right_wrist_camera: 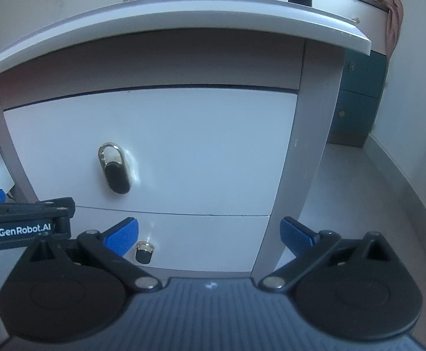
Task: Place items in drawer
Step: 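Move the left gripper toward the gold-and-black drawer handle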
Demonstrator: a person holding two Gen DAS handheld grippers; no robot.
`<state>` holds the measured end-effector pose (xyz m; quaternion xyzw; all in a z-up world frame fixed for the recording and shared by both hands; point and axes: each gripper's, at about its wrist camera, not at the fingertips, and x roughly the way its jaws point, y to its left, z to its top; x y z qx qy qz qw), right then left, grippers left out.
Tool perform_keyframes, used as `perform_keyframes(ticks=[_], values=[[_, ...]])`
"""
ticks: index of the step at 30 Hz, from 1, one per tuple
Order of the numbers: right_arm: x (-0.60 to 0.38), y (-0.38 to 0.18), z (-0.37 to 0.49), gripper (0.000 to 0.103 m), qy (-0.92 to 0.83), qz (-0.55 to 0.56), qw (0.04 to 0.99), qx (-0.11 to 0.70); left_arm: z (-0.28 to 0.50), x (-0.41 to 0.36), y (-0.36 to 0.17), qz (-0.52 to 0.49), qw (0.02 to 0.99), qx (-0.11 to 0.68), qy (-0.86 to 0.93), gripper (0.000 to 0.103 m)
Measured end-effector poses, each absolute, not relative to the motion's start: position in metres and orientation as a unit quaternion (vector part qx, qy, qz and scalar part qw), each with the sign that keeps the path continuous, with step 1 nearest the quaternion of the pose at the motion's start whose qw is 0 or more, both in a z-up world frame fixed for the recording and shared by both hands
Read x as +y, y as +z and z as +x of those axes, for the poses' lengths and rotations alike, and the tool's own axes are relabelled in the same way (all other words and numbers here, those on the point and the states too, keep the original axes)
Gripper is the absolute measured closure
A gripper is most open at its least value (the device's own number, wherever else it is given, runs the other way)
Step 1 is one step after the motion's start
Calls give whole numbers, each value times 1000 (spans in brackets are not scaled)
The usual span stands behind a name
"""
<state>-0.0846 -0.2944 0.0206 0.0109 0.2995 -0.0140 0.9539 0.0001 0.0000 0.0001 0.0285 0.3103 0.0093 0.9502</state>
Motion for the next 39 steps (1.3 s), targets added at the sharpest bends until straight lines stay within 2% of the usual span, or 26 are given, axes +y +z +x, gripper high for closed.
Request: perform_keyframes(ticks=[39], values=[[-296, 35, -75, 0, -27, 19, 954, 298, 0, -11, -13, 28, 952, 305, -2, 0]])
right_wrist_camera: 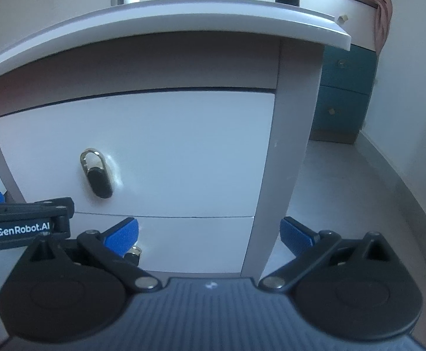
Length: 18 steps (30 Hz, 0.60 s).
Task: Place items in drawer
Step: 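Move the left gripper toward the gold-and-black drawer handle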
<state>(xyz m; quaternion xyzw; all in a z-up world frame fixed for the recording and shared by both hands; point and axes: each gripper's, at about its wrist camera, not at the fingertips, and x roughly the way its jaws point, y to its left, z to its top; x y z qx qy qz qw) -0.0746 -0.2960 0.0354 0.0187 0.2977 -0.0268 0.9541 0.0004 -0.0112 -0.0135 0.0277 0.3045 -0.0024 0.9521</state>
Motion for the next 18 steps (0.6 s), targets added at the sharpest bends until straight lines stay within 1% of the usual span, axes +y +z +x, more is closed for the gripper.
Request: perform_keyframes(ticks=[7, 10, 18], values=[[-297, 37, -73, 0, -33, 20, 955, 293, -4, -23, -13, 27, 953, 302, -6, 0], [-293, 33, -90, 0, -35, 21, 956, 289, -4, -27, -7, 26, 953, 301, -7, 0], [-296, 39, -98, 0, -43, 29, 957, 287, -11, -48, -4, 28, 954, 298, -11, 0]])
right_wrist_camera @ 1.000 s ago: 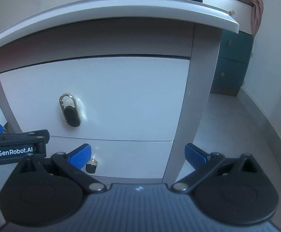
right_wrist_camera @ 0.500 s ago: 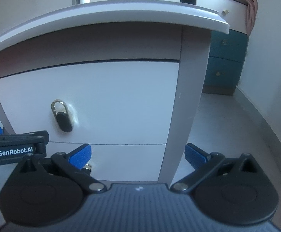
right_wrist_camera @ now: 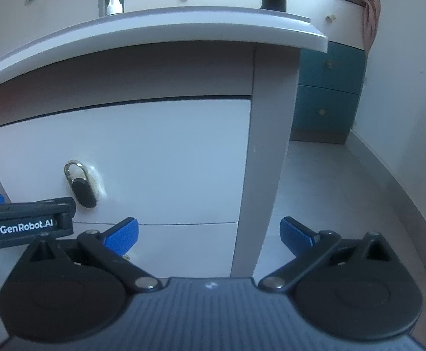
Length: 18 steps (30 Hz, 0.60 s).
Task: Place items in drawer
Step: 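Move the left gripper toward the gold-and-black drawer handle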
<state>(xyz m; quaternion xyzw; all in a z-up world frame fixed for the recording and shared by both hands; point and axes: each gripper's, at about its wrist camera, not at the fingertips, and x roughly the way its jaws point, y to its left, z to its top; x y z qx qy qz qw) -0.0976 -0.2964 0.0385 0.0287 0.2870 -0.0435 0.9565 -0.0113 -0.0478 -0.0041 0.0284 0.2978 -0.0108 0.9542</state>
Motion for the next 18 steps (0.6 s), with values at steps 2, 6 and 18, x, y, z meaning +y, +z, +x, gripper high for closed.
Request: perform_keyframes(ticks=[2, 6, 18], values=[[-297, 41, -98, 0, -45, 31, 956, 288, -15, -54, -4, 30, 954, 297, -12, 0], [-296, 42, -103, 0, -45, 32, 957, 286, -23, -64, -5, 32, 955, 296, -13, 0], [-310, 45, -111, 0, -46, 42, 957, 283, -30, -86, 0, 30, 956, 291, -14, 0]])
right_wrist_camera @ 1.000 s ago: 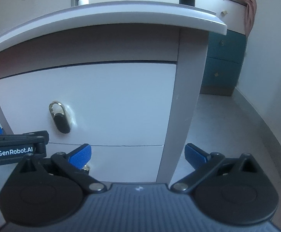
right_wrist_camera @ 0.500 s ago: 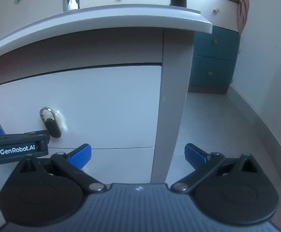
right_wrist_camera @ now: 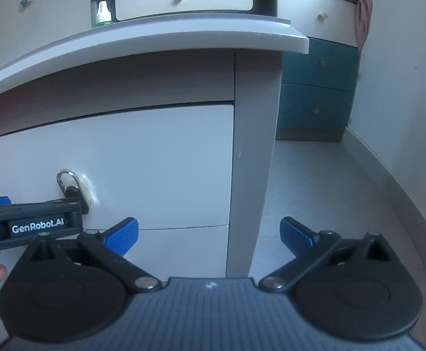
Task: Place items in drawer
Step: 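Move the left gripper toward the gold-and-black drawer handle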
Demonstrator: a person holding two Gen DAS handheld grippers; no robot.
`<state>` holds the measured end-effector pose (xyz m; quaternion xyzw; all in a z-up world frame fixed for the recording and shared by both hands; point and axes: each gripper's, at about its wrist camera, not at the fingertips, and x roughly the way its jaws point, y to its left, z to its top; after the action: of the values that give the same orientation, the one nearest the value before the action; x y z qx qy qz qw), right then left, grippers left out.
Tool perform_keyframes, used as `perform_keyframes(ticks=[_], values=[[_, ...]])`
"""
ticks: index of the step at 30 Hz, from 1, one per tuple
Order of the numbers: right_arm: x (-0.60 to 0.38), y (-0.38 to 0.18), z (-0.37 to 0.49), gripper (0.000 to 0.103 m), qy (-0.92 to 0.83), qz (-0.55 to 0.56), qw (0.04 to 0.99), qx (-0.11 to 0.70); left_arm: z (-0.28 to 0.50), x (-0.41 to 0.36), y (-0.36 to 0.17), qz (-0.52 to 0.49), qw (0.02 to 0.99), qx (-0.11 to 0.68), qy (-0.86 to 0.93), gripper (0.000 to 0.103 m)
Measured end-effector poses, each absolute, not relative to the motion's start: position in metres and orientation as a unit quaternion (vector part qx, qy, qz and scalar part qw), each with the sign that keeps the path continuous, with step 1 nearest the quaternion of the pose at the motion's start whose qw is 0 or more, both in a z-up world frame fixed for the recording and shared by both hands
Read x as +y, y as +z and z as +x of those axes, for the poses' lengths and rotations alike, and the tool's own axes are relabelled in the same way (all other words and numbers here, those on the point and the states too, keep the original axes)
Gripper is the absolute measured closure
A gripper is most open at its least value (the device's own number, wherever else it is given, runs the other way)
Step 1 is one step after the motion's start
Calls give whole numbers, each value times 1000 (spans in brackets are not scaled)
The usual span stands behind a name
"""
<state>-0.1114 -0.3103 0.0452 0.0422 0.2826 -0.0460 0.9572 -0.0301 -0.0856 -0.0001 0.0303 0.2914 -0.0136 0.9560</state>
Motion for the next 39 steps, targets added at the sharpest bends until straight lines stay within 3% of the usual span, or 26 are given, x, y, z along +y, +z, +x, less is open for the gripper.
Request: perform_keyframes(ticks=[28, 39], values=[[-329, 51, -118, 0, -50, 56, 958, 277, -84, -139, 16, 28, 963, 269, -11, 0], [-336, 52, -118, 0, -48, 61, 958, 277, -86, -131, -6, 32, 962, 269, -9, 0]])
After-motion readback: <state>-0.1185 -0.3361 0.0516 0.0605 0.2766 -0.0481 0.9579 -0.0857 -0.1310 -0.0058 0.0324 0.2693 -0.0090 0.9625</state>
